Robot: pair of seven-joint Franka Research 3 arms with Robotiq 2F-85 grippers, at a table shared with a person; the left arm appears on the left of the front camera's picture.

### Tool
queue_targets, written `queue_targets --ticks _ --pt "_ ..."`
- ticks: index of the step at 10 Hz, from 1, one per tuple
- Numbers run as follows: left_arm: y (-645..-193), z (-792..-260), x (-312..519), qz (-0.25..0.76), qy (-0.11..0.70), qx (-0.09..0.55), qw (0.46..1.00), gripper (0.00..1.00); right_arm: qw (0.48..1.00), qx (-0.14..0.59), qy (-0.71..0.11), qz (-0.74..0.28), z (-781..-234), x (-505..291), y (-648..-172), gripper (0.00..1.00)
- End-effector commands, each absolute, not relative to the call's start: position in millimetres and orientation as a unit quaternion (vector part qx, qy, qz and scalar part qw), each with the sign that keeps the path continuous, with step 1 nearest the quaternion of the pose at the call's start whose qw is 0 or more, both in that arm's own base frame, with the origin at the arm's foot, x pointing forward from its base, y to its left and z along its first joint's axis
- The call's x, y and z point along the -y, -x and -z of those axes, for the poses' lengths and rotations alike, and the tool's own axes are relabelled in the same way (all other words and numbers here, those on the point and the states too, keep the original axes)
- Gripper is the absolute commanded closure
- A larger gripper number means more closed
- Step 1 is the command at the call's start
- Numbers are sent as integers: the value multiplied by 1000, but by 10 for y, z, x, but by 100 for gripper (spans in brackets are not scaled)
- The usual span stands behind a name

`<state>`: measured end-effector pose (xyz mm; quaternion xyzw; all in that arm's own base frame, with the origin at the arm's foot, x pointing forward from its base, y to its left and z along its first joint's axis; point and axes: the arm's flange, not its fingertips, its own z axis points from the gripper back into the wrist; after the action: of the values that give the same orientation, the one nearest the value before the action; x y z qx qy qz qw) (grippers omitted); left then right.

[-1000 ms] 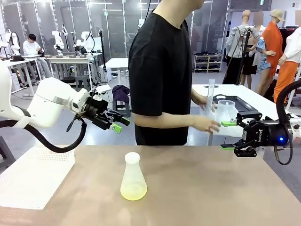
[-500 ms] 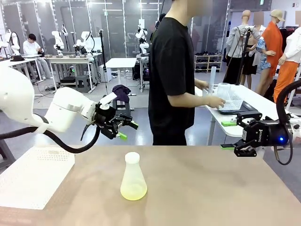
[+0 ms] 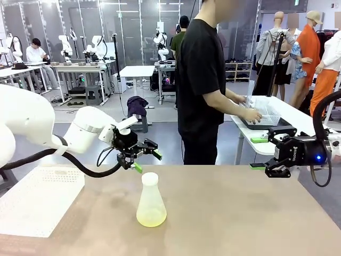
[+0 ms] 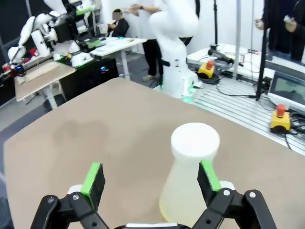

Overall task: Prepare the solutions needed for the experiment.
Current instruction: When the human places the Big flask in the center of the table, pick up the Big flask and place it in the left Organizing basket.

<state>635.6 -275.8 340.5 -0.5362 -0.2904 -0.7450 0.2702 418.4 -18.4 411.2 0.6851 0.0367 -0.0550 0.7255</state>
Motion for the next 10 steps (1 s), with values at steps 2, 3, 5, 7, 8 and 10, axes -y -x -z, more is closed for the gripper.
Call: queue_targets --ticks 2,3,5,7,8,10 --pt "-6356 -3405 2758 745 536 290 270 0 725 -39 -686 51 -4129 184 -4185 20" --pt "-6356 -3405 2758 745 536 290 270 0 725 -39 -686 51 -4129 184 -4185 20" --pt "-6356 -3405 2758 745 536 290 270 0 725 -39 -686 51 -4129 184 -4185 20" --pt "-6429 -3261 2767 735 561 289 248 0 725 -39 -686 51 -4129 184 -4185 20" --pt "-6443 -3195 2759 734 573 280 232 0 725 -39 -686 51 -4129 184 -4185 20" --pt "-6455 -3111 2744 731 593 268 206 0 725 -39 -686 51 -4129 184 -4185 20"
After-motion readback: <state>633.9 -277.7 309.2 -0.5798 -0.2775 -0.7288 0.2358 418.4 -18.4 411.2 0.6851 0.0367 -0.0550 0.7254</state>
